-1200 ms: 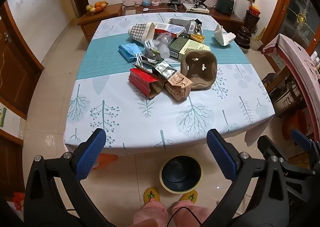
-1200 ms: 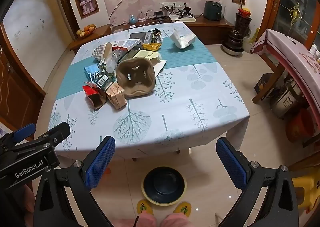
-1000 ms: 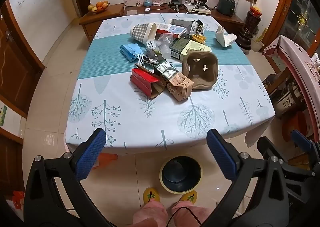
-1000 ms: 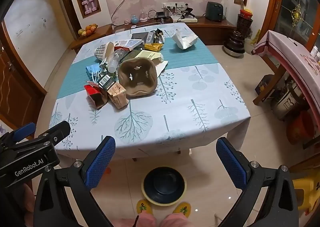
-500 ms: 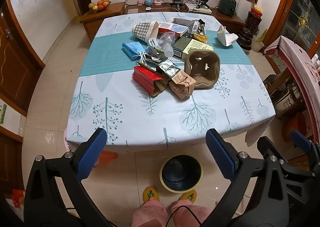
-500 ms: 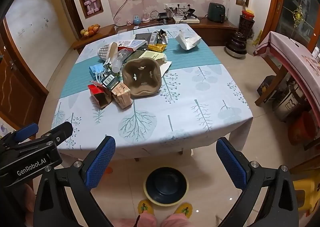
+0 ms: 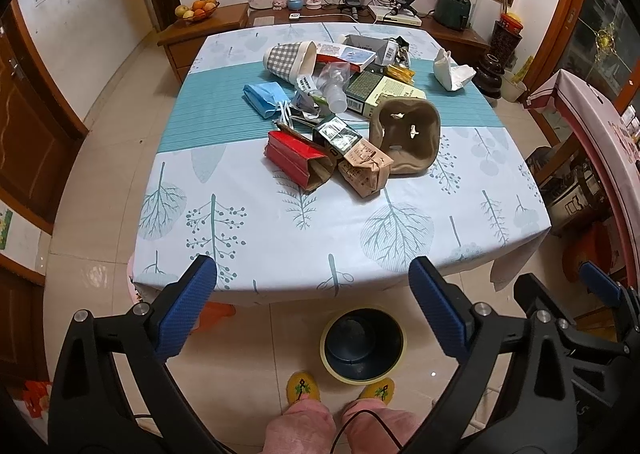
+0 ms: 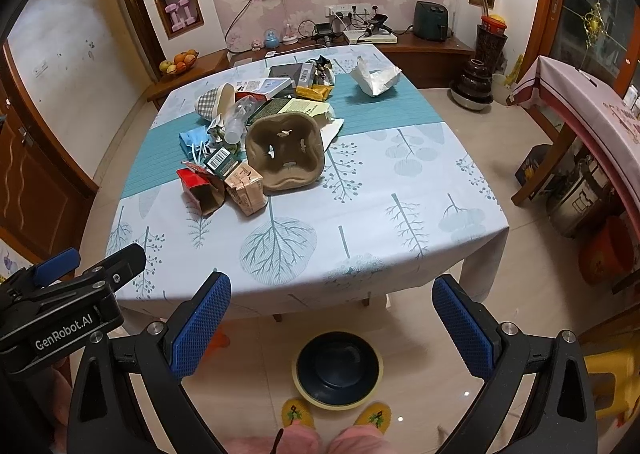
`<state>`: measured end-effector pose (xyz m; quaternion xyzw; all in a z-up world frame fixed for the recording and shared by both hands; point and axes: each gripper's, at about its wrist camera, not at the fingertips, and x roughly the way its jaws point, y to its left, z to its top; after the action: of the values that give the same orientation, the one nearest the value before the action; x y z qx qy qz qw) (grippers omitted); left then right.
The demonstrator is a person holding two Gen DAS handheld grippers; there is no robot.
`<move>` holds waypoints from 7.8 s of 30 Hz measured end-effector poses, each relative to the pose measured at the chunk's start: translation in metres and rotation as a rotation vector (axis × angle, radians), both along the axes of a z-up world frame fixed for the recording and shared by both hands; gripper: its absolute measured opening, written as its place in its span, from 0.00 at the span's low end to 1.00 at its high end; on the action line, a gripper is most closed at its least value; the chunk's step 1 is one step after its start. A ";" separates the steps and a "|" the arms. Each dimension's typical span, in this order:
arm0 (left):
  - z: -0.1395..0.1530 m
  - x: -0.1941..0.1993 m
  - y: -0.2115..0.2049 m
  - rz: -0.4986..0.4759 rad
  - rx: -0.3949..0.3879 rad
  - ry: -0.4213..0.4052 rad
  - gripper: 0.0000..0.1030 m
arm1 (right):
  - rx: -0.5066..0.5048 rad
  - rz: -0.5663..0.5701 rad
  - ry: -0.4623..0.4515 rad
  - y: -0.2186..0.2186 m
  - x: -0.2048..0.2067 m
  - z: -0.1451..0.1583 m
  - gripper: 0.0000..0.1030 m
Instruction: Collect trash
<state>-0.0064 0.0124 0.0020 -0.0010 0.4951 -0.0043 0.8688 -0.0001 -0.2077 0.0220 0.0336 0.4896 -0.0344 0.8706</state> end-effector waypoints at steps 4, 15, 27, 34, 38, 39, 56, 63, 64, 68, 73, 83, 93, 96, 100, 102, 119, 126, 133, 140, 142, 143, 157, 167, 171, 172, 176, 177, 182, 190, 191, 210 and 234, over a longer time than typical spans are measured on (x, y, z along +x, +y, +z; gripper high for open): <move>0.000 0.000 -0.001 0.002 0.000 0.000 0.93 | 0.003 0.000 0.000 -0.007 0.001 -0.001 0.99; -0.008 -0.002 0.003 0.004 0.006 0.006 0.93 | 0.014 0.001 0.006 -0.008 -0.003 -0.008 0.99; -0.009 -0.002 0.004 0.006 0.005 0.007 0.92 | 0.019 -0.001 0.009 -0.010 -0.001 -0.010 0.99; -0.013 -0.008 0.010 0.017 0.012 0.007 0.92 | 0.026 0.002 0.007 -0.011 -0.001 -0.012 0.99; -0.015 -0.008 0.011 0.025 0.017 0.006 0.92 | 0.035 0.016 0.008 -0.010 -0.002 -0.013 0.99; -0.015 -0.008 0.011 0.027 0.018 0.007 0.92 | 0.037 0.020 0.008 -0.009 -0.003 -0.013 0.99; 0.013 -0.014 -0.014 0.161 0.035 -0.001 0.92 | 0.088 0.110 0.000 -0.042 0.020 0.002 0.99; 0.009 -0.009 -0.003 0.184 0.012 0.032 0.90 | 0.118 0.156 0.024 -0.033 0.043 -0.005 0.99; 0.008 -0.005 0.002 0.190 -0.003 0.035 0.88 | 0.122 0.162 0.029 -0.028 0.048 -0.007 0.98; 0.006 0.022 0.037 0.205 -0.054 0.026 0.87 | 0.136 0.168 0.035 -0.014 0.076 -0.015 0.89; -0.007 0.067 0.076 0.151 -0.087 0.088 0.87 | 0.191 0.146 0.058 0.014 0.116 -0.028 0.83; -0.065 0.139 0.103 -0.011 -0.068 0.224 0.86 | 0.108 0.190 0.156 0.071 0.188 -0.104 0.71; -0.088 0.172 0.094 -0.100 -0.120 0.300 0.86 | 0.055 0.205 0.256 0.089 0.226 -0.159 0.57; -0.088 0.178 0.095 -0.104 -0.138 0.310 0.86 | 0.037 0.207 0.263 0.093 0.226 -0.163 0.56; -0.088 0.187 0.095 -0.101 -0.154 0.315 0.86 | 0.000 0.226 0.248 0.101 0.222 -0.162 0.48; -0.087 0.190 0.095 -0.095 -0.165 0.317 0.86 | 0.003 0.215 0.240 0.104 0.220 -0.160 0.44; -0.099 0.220 0.089 0.029 -0.210 0.372 0.86 | 0.175 0.053 0.060 0.064 0.194 -0.093 0.32; -0.120 0.244 0.069 0.118 -0.185 0.398 0.86 | 0.188 0.010 0.060 0.055 0.173 -0.092 0.32; -0.158 0.250 0.054 0.111 -0.089 0.532 0.73 | 0.201 -0.016 0.071 0.058 0.156 -0.095 0.32; -0.162 0.252 0.052 0.060 -0.134 0.566 0.37 | 0.225 -0.032 0.045 0.060 0.139 -0.092 0.32; -0.162 0.252 0.051 0.047 -0.123 0.566 0.30 | 0.231 -0.044 0.039 0.060 0.133 -0.092 0.32; -0.162 0.252 0.051 0.038 -0.113 0.565 0.23 | 0.234 -0.048 0.037 0.059 0.132 -0.092 0.32; -0.148 0.214 0.036 -0.115 -0.030 0.427 0.15 | 0.272 -0.139 0.022 0.047 0.081 -0.089 0.32; -0.117 0.165 -0.004 -0.243 0.003 0.366 0.15 | 0.279 -0.165 0.003 0.043 0.036 -0.078 0.32; -0.100 0.138 -0.025 -0.285 0.006 0.321 0.15 | 0.265 -0.163 -0.009 0.030 0.013 -0.069 0.32; -0.098 0.133 -0.023 -0.295 0.004 0.311 0.15 | 0.264 -0.164 -0.009 0.027 0.007 -0.067 0.32; -0.083 0.095 -0.042 -0.350 0.001 0.277 0.15 | 0.268 -0.193 0.000 0.005 -0.025 -0.068 0.32; -0.083 0.088 -0.048 -0.360 0.007 0.273 0.15 | 0.273 -0.203 0.005 0.000 -0.032 -0.070 0.32; -0.091 0.051 -0.079 -0.403 0.018 0.266 0.15 | 0.291 -0.259 0.043 -0.028 -0.078 -0.087 0.32; -0.134 -0.002 -0.135 -0.511 0.093 0.287 0.15 | 0.325 -0.364 0.121 -0.070 -0.140 -0.136 0.32; -0.142 -0.007 -0.141 -0.518 0.098 0.294 0.15 | 0.326 -0.372 0.130 -0.073 -0.144 -0.142 0.32; -0.296 -0.057 -0.194 -0.610 0.218 0.371 0.15 | 0.472 -0.587 0.332 -0.124 -0.176 -0.330 0.32; -0.447 -0.040 -0.196 -0.709 0.322 0.542 0.58 | 0.482 -0.554 0.508 -0.091 -0.135 -0.514 0.54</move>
<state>-0.0465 -0.1833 -0.4447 0.3015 0.6682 -0.2234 0.6424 -0.1352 -0.2986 -0.4917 0.3558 0.6544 -0.1584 0.6482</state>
